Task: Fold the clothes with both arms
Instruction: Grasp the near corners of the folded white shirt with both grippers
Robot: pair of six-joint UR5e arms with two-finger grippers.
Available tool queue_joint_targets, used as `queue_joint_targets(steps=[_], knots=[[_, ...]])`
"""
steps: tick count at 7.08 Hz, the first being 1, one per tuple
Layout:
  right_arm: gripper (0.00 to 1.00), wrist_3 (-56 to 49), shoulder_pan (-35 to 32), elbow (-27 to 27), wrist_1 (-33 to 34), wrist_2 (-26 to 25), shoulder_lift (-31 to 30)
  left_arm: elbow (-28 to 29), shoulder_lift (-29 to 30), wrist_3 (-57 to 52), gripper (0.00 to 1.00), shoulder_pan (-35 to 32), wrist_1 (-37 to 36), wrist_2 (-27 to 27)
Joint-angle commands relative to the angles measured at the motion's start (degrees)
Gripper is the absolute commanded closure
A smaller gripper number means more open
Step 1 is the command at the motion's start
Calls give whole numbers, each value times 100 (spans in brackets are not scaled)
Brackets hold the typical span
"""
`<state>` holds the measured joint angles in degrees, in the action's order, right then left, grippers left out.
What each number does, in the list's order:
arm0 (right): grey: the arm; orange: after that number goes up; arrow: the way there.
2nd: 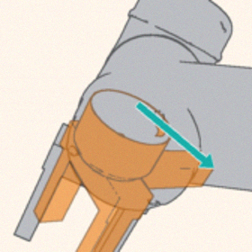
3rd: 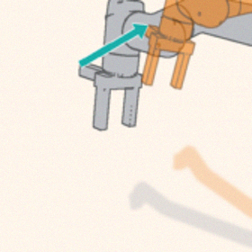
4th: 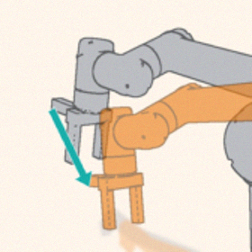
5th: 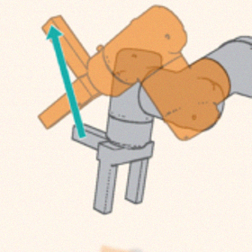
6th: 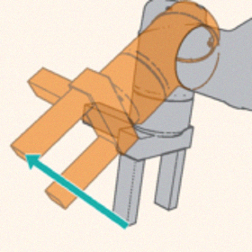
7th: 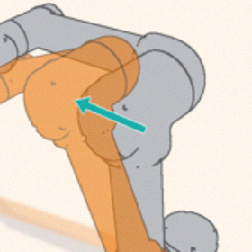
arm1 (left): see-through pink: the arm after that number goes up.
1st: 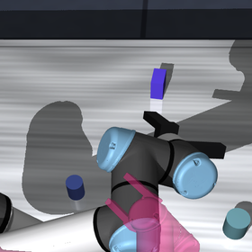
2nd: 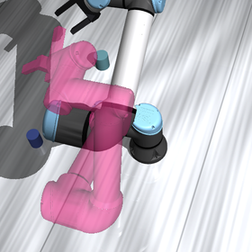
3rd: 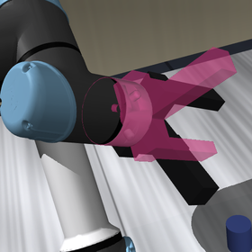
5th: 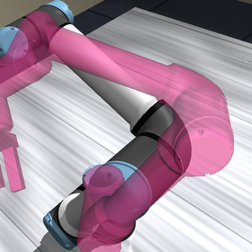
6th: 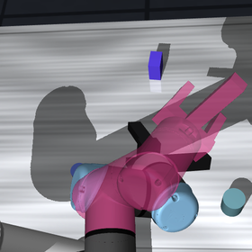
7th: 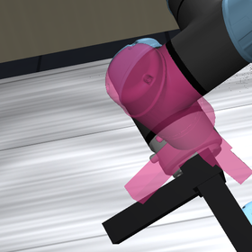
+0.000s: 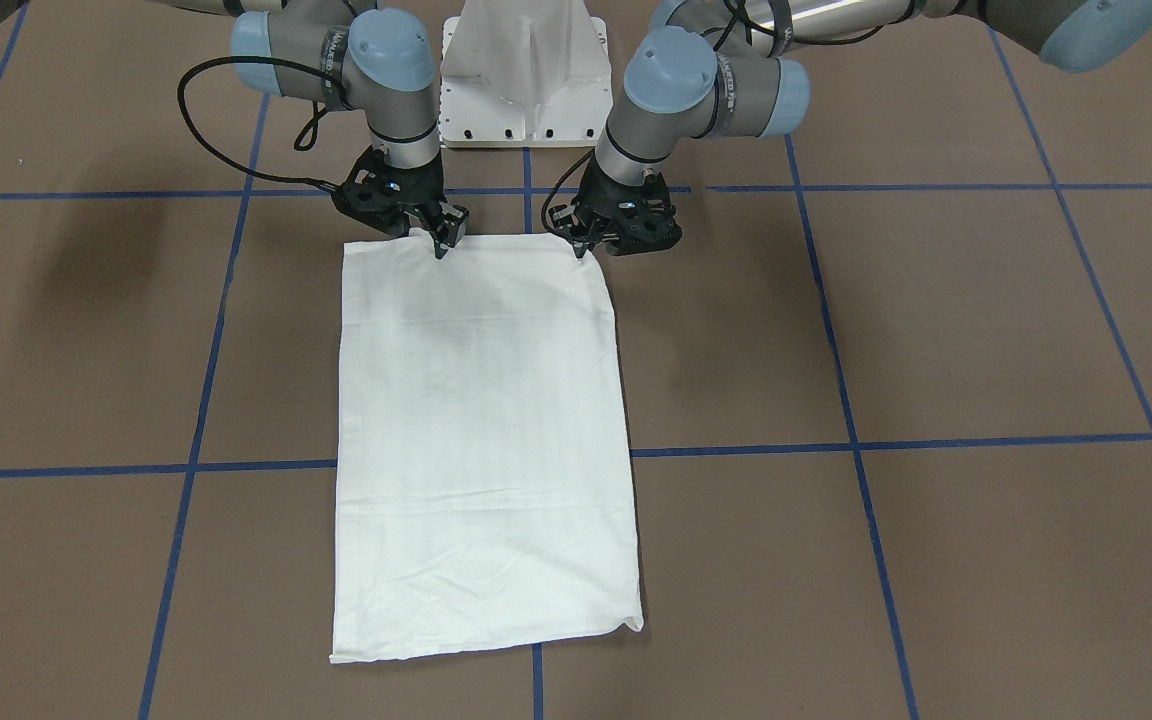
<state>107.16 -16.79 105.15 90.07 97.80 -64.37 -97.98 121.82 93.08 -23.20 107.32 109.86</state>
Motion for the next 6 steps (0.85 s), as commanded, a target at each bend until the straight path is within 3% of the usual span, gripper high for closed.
queue_joint_targets(steps=[1, 6], knots=[[100, 7, 0, 66, 2, 2, 3, 16, 0, 0, 100, 0, 0, 0], [100, 7, -44, 453, 2, 45, -58, -263, -70, 9, 100, -9, -53, 26]])
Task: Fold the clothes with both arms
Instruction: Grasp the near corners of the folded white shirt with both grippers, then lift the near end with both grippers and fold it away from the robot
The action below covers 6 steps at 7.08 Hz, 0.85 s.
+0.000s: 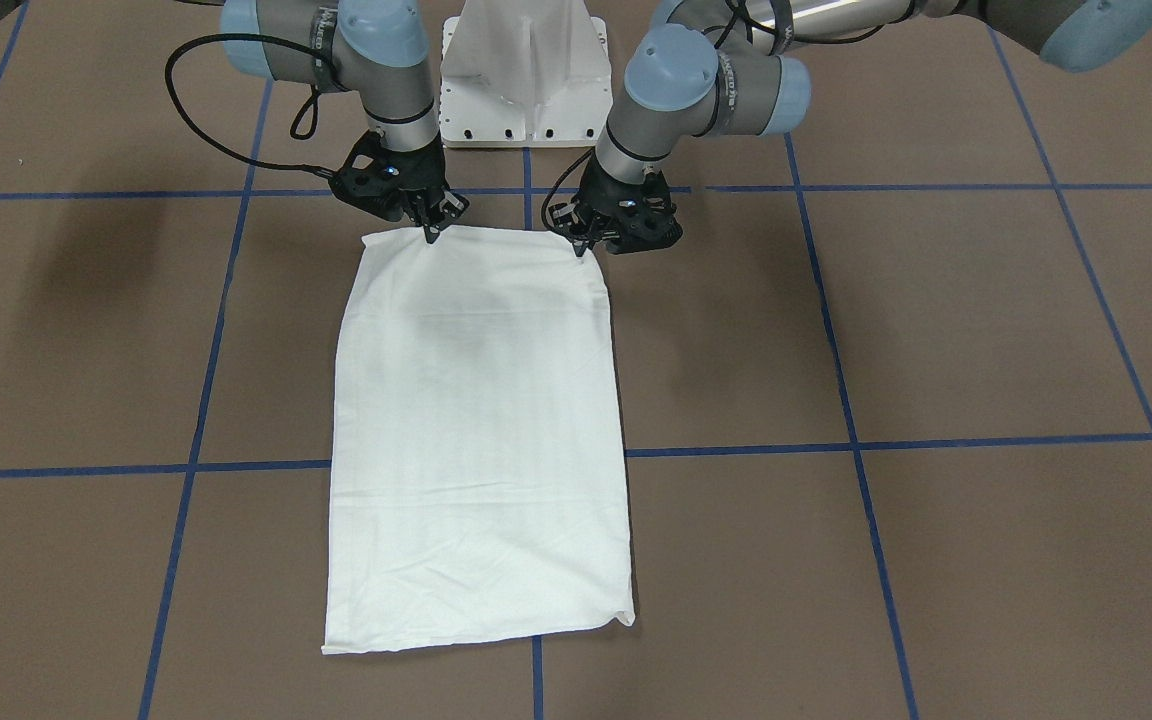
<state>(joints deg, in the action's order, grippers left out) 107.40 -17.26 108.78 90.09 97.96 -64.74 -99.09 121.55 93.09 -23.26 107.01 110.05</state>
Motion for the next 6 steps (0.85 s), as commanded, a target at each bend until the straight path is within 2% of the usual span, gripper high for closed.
queue_joint_targets(steps=[1, 4, 6], knots=[[100, -26, 4, 169, -9, 100, -47, -407, -200, 7, 100, 14, -100, 7], [100, -35, 266, 993, -9, 267, -196, -1269, -535, 164, 100, 346, -540, 7], [100, -35, 512, 1468, -18, 776, -232, -1874, -920, 550, 100, 803, -715, 7]])
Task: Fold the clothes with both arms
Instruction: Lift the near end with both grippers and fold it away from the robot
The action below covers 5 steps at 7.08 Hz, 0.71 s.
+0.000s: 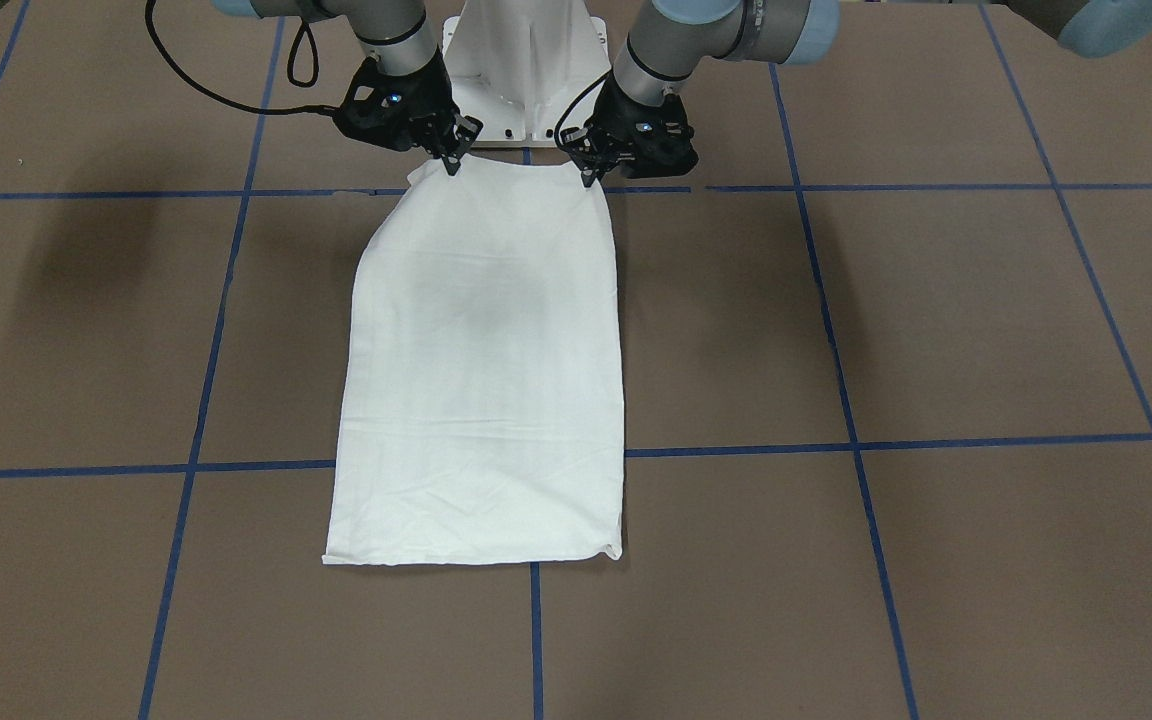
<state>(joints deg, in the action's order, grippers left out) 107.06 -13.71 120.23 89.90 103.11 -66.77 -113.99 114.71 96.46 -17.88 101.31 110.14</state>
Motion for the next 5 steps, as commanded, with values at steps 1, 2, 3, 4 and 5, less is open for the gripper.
queue_joint_targets(steps=[1, 2, 3, 4, 5], knots=[[100, -1, 297, 482, 9, 401, -55, -787, -395, 285, 100, 390, -416, 8], [100, -1, 351, 528, 10, 724, -90, -1226, -510, 286, 100, 478, -819, 25], [100, -1, 343, 572, 10, 936, -91, -1561, -572, 364, 100, 583, -1049, 43], [100, -1, 256, 572, 10, 939, -91, -1556, -520, 434, 100, 619, -1043, 139], [100, -1, 98, 528, 10, 939, -73, -1460, -363, 409, 100, 619, -1043, 244]])
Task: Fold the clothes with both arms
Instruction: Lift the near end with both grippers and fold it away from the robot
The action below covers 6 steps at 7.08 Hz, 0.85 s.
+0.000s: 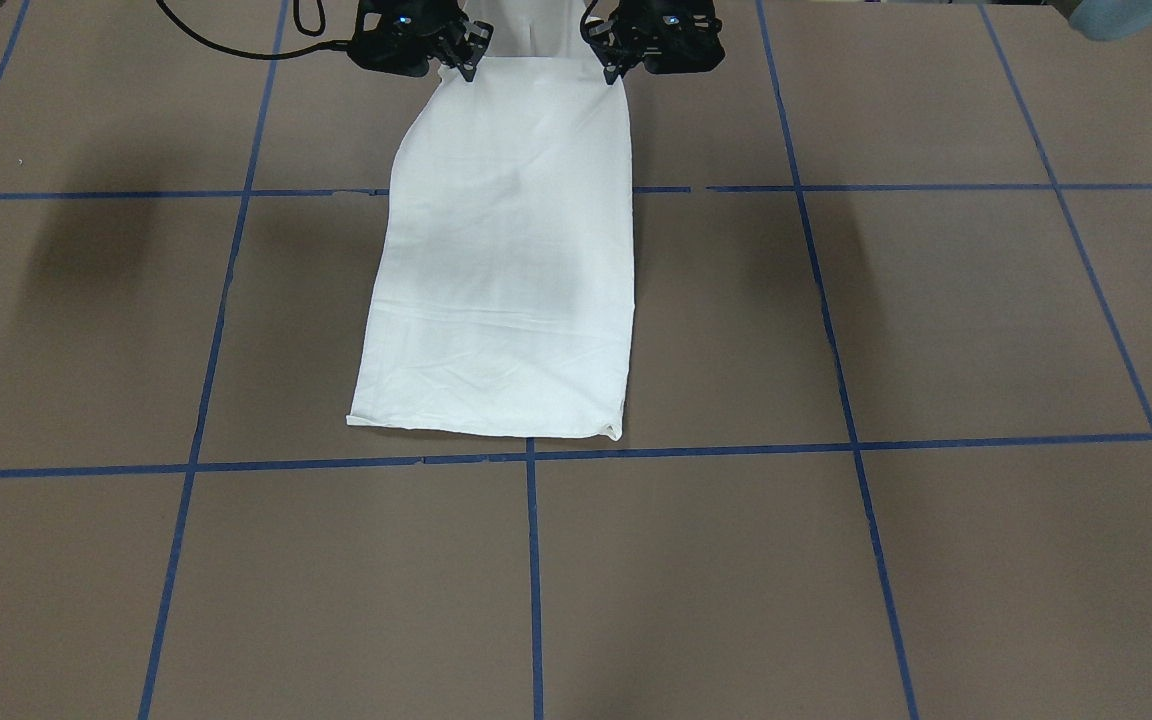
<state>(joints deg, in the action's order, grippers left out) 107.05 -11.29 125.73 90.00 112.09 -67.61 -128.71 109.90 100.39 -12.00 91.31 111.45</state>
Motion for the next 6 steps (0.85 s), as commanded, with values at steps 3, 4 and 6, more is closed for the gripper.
queue_joint_targets(steps=[3, 4, 6], knots=[[100, -314, -977, -293, 9, 6, 124, 838, 769, -561, 100, -941, 9, 122], [100, -525, -1267, -608, 9, -29, 229, 917, 788, -791, 100, -1441, 27, 140], [100, -1044, -1708, -1110, 0, -47, 467, 1573, 1128, -1144, 100, -2190, 157, 508]])
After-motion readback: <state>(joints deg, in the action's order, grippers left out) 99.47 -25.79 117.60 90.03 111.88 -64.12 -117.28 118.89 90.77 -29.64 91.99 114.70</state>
